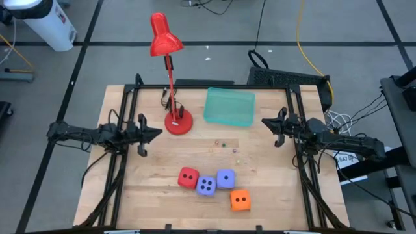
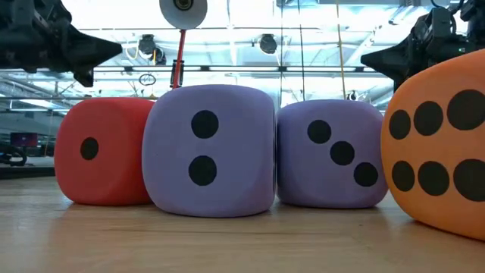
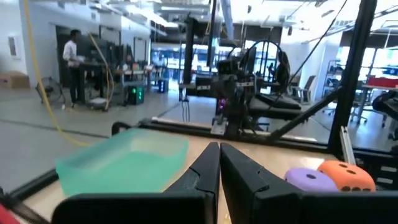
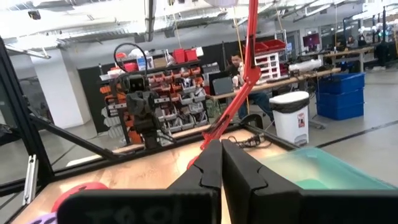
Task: Pick & Place Dice
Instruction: Put the big orange dice into the green bin
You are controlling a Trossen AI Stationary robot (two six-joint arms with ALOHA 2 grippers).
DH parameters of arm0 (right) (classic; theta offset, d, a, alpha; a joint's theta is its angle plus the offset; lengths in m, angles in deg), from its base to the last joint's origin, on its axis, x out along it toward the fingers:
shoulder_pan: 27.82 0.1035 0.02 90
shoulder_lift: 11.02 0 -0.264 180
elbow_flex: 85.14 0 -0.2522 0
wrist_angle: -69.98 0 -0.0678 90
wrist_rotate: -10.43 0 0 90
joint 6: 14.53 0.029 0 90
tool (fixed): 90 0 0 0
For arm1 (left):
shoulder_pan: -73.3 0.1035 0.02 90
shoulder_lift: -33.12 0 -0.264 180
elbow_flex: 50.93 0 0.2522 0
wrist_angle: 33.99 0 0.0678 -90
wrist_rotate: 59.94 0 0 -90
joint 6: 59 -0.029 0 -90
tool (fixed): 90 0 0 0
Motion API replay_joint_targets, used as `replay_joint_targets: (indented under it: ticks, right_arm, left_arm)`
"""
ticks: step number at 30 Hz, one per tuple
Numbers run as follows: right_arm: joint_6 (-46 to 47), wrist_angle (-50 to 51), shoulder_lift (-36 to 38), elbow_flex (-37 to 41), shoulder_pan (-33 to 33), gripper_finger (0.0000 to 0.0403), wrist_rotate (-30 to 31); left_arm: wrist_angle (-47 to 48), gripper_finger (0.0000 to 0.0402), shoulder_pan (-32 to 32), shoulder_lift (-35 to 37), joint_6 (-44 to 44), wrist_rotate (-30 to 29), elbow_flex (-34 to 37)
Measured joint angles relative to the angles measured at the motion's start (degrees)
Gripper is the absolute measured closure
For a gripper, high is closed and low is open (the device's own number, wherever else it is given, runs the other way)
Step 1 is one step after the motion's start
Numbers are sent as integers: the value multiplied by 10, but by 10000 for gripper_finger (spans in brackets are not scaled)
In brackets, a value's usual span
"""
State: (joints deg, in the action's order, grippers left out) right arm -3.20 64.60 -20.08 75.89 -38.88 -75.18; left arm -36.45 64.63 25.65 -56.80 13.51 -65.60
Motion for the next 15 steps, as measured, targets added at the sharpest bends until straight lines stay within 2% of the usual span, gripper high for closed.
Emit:
replay_joint_targets:
  ticks: [2, 5, 8, 11, 15]
  right_arm:
    - [0, 1, 0, 0, 0, 403, 0]
    - [-25, -12, 0, 0, 0, 403, 5]
    - [-35, -67, -5, 0, -1, 403, 16]
    - [-50, -121, -26, -12, 2, 403, 0]
    - [-76, -52, -85, -91, 27, 403, 1]
  left_arm:
    - [-5, 380, 0, 0, -16, -3, 0]
    - [-3, 380, 0, 0, -37, -48, 0]
    - [9, 380, 0, 0, -35, -96, 0]
    - [9, 380, 0, 0, -36, -117, 0]
    - [9, 380, 1, 0, -64, -120, 0]
